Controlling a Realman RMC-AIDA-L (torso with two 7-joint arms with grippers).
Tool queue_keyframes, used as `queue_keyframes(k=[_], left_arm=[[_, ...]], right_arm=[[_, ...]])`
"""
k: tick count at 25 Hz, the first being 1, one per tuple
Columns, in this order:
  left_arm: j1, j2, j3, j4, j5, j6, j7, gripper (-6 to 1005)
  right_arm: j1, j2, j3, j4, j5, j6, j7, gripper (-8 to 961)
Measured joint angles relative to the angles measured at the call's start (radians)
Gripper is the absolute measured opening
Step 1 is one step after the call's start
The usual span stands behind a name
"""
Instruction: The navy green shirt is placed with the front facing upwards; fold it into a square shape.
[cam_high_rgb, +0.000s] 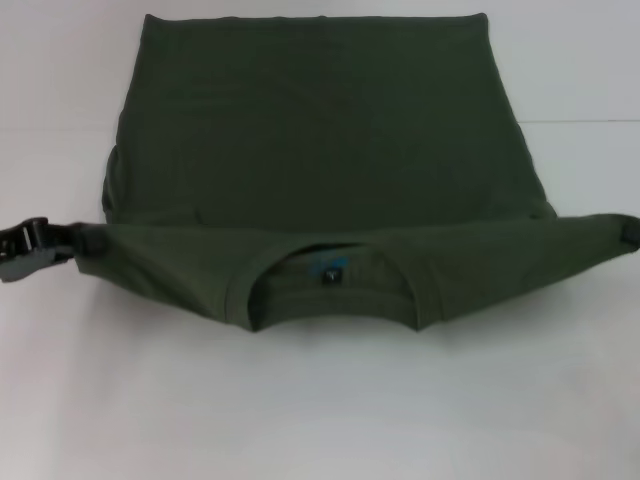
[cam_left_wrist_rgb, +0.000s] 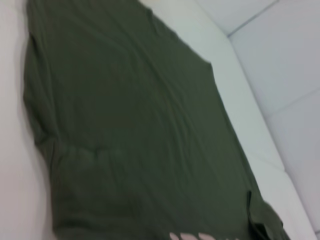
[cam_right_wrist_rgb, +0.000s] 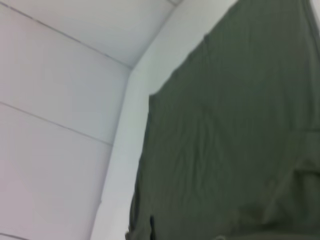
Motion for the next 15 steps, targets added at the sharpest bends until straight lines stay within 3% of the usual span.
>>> queue_keyframes(k=[9,15], left_arm=[[0.035,-0.039,0.0,-0.007,-0.154,-0.073,0.069,57],[0.085,-0.044,0.0,-0.007,-0.241,-0.009,0.106,57]], right_arm=[[-0.006,0.034,0.009,0.002,0.11,0.028,-0.087,13],[-0.032,0.027,0.013,0.002,0.127,-0.037,-0.131,12]])
